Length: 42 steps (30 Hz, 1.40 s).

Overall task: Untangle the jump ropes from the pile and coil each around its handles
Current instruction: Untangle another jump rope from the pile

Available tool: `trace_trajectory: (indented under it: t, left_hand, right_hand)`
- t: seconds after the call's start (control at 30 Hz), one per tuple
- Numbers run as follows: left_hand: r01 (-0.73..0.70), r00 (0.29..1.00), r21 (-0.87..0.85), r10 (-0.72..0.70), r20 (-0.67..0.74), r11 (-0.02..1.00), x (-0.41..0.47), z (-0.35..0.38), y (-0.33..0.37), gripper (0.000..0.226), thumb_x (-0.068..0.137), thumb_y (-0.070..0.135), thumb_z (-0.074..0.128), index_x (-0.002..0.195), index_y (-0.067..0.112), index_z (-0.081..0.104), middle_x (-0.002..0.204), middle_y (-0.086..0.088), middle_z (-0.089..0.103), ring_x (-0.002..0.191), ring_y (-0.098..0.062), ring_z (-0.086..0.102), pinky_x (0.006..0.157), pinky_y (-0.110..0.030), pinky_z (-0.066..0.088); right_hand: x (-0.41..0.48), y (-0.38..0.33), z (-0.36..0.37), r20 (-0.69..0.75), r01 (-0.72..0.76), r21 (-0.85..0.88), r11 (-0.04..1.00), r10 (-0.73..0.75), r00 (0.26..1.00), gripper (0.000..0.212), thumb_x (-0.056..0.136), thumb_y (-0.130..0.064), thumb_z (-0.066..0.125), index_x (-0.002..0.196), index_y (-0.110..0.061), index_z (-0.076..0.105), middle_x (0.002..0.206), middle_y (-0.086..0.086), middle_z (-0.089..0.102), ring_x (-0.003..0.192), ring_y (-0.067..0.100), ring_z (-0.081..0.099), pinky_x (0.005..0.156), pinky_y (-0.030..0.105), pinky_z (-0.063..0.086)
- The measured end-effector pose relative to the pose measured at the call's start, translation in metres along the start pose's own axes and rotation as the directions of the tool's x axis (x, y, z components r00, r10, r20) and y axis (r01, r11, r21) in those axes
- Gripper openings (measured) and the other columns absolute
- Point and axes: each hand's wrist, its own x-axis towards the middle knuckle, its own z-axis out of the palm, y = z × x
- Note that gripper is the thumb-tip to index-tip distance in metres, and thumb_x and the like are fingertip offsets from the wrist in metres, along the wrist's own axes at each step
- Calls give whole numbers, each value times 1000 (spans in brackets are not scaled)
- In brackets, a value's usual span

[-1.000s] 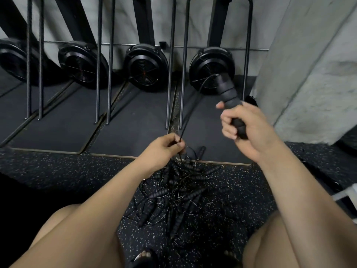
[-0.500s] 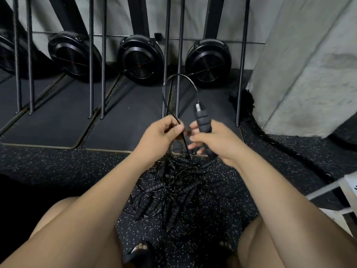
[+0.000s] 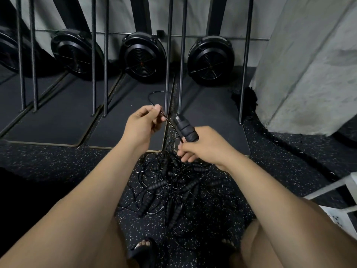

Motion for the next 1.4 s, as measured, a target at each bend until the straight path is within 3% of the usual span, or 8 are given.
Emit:
trace_trajectory:
  t: [0.13,0.33,0.53,0.7,0.83,0.93,1.1,1.4]
  left_hand:
    - [129,991,155,-130,0,979,-2,10,-11,20,106,28,65,104,10,72,84,-4,75,76,-18,65,74,-31,54]
    - [118,882,431,-294,369,895,-41,44,-29,37,113,25,39,123,13,72,115,-6,80,117,-26,73,97,-38,51]
    - [-139,801,642,-296,521,754,-51,45,-50,24,108,32,53,107,30,77,114,9,79,116,-11,70,109,-37,49]
    - [-323,835,750,-199,512,577,-51,42,-49,21,106,47,63,93,36,76,100,17,78,92,-3,71,87,-32,56]
    - [-332,871,697,-77,486,636,-47,38,-35,28,106,50,61,91,29,74,86,-4,76,78,-33,68,77,-45,56]
    - [-243,919,548,9,395,800,-43,35,-25,30,108,37,63,95,12,74,88,-9,78,74,-21,66,71,-33,52]
    - [-58,965,136,20,262,989,-35,27,-7,22,110,19,58,106,2,71,94,-18,69,83,-21,67,76,-28,57]
    - [17,1000,-36,-17,24,999,-10,3,1,23,110,27,59,104,9,73,91,-5,71,82,-14,70,77,-26,55]
  right_hand:
    - [-12,-17,-14,-18,44,261,964,-41,999,4,100,-1,70,102,0,68,95,21,81,77,26,76,67,30,59]
    - [-11,-26,-42,-169,178,593,785,-95,981,6,100,-3,70,100,-6,65,101,22,79,73,20,73,63,27,59]
    - [-5,-21,-67,-333,274,714,644,-31,942,10,98,-2,71,100,-8,63,96,18,79,68,16,70,58,24,55]
    - [3,-11,-78,-354,258,755,603,44,934,11,99,-4,71,107,-6,63,107,22,80,72,18,74,59,25,57]
    - [5,-1,-74,-280,68,572,817,117,953,29,98,-6,73,125,3,66,105,21,81,87,27,80,63,29,60]
    - [2,2,-61,-119,-85,325,942,130,984,30,92,-2,79,121,-4,72,102,17,82,90,25,80,67,30,60]
    - [0,0,-27,75,-122,236,964,107,991,32,93,3,72,124,-5,69,107,14,82,88,24,79,63,28,58]
    - [8,7,-12,-24,-77,-152,985,75,997,13,87,-10,75,100,-10,70,90,6,82,80,22,82,78,48,65]
